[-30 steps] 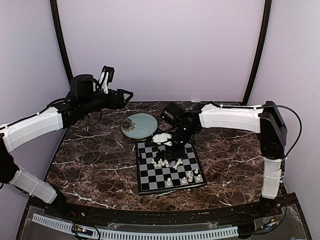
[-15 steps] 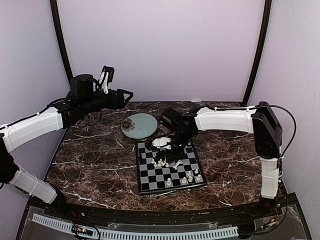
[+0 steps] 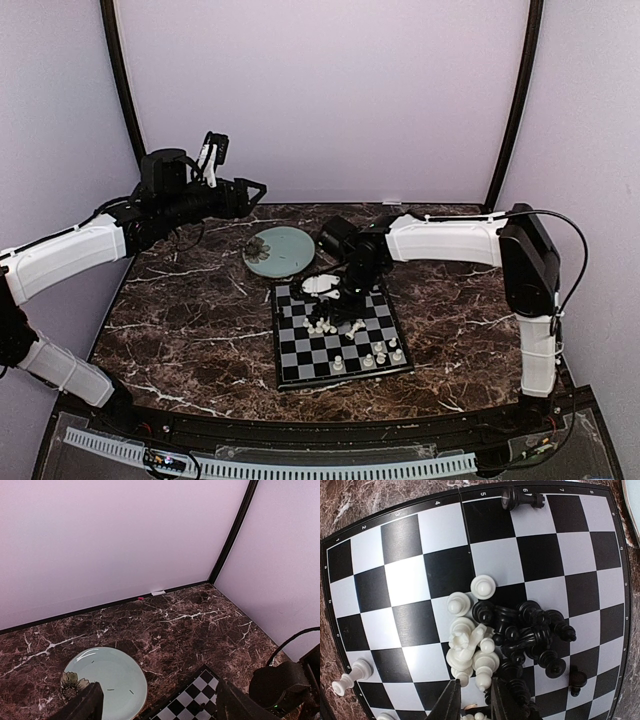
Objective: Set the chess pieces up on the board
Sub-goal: Pick up the bishop from the chessboard.
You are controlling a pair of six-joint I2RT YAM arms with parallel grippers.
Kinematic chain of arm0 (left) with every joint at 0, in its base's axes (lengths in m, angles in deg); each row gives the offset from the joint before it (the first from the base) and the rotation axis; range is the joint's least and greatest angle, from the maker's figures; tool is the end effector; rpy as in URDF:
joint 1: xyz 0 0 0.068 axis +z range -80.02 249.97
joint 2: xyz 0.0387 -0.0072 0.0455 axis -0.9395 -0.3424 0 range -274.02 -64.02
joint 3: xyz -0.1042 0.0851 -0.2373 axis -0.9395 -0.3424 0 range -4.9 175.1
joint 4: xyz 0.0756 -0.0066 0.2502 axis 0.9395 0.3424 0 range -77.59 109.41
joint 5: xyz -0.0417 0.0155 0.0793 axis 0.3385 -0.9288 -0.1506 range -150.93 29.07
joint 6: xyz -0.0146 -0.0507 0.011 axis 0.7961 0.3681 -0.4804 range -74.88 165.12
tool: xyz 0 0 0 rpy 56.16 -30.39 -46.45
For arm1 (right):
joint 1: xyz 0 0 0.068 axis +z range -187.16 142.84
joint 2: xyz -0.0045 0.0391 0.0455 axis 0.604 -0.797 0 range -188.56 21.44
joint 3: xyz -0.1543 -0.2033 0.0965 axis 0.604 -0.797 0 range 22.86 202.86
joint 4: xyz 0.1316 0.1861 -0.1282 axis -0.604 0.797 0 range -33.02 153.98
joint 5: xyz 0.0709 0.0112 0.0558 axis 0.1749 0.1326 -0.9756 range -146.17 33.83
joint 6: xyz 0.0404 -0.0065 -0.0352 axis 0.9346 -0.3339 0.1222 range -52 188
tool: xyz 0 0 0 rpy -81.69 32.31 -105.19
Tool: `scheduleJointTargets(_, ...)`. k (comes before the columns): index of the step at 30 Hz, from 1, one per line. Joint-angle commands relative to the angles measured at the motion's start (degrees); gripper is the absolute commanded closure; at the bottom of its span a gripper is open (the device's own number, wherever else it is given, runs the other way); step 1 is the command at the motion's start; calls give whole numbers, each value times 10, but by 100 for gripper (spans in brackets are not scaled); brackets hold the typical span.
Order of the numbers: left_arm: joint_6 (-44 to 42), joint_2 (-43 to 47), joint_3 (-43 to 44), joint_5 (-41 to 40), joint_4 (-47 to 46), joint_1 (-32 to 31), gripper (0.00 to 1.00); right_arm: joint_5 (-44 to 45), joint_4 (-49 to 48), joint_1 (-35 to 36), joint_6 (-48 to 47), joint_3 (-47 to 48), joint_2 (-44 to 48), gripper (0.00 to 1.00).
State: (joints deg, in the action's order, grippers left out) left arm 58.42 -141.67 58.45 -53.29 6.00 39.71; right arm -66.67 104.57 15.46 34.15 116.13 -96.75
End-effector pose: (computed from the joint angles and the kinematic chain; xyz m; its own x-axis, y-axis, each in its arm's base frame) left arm 0.2775 -0.1674 0.3540 -0.2564 -0.1145 -0.9598 0.5695 0.7844 -0.2457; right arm 0.2529 0.3417 0.1934 -0.0272 -0.9376 -0.3465 -0.9990 0.0375 -0.0229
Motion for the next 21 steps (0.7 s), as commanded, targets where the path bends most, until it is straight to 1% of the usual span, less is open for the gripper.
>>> scheduleJointTargets(1, -4, 24, 1, 1, 1, -1, 20, -4, -8, 5, 5, 18, -7, 76)
scheduleJointTargets(8, -4, 24, 1, 2, 1, -1, 20, -16, -5, 5, 13, 27, -10, 73)
scheduleJointTargets(13, -4, 24, 1, 1, 1, -1, 20, -20, -1, 5, 14, 37, -19, 78)
scheduleJointTargets(21, -4, 24, 1, 2, 2, -1, 20, -18, 3, 5, 13, 38, -20, 79)
